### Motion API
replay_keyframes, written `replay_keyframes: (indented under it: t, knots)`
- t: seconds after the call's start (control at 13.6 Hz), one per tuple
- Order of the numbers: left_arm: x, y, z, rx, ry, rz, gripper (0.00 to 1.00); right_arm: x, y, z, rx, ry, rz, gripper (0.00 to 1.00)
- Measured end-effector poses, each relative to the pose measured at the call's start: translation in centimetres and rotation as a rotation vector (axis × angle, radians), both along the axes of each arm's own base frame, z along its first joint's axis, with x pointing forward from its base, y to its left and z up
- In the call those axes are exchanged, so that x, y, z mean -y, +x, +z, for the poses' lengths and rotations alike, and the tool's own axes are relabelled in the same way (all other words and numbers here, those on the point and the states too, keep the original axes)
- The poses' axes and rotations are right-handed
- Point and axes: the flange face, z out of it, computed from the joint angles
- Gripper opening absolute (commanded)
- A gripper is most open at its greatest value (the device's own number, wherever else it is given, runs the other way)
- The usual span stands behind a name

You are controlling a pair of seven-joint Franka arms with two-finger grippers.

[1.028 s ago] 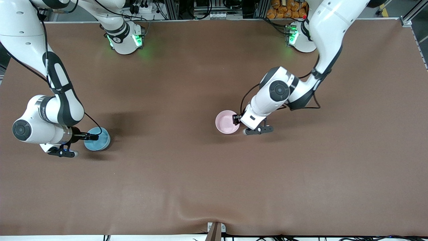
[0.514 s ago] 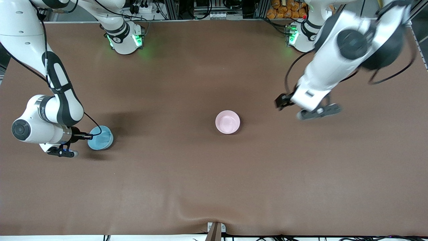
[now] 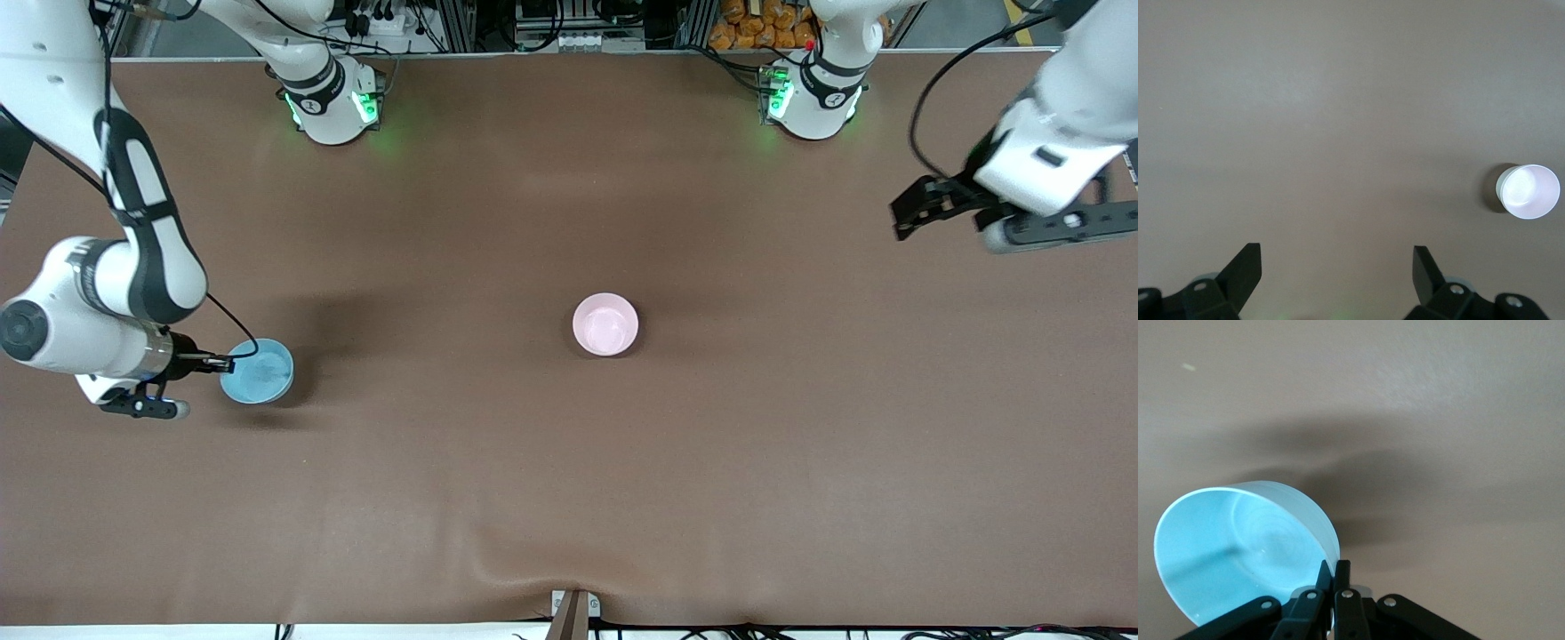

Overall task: Stack pink and blue bowls on white bowl
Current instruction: 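Open the left gripper and withdraw it while the right gripper lifts the blue bowl, then carry the blue bowl with the right gripper toward the stacked bowls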

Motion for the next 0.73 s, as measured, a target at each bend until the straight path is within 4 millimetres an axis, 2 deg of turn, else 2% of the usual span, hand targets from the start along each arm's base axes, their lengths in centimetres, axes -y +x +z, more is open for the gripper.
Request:
replay_keyframes:
  t: [0.22,0.37,0.51,0.73]
  knots:
    - [-2.2,0.3,1.4,0.021,-0.003,-0.022,1.0,-2.6,-0.7,7.6,0.017,0.111,-0.03,0.0]
    - [-3.5,0.5,1.8,0.028,-0.006,-0.031,1.0,-4.5,-1.6,11.9,-0.006,0.151,-0.027,0.0]
    - [-4.6,0.6,1.8,0.026,-0.009,-0.02,1.0,-6.9,-2.2,14.7,-0.025,0.155,-0.048,0.0]
    - [-4.9,0.3,1.6,0.0,-0.01,-0.018,1.0,-11.9,-2.5,16.2,-0.026,0.155,-0.029,0.0]
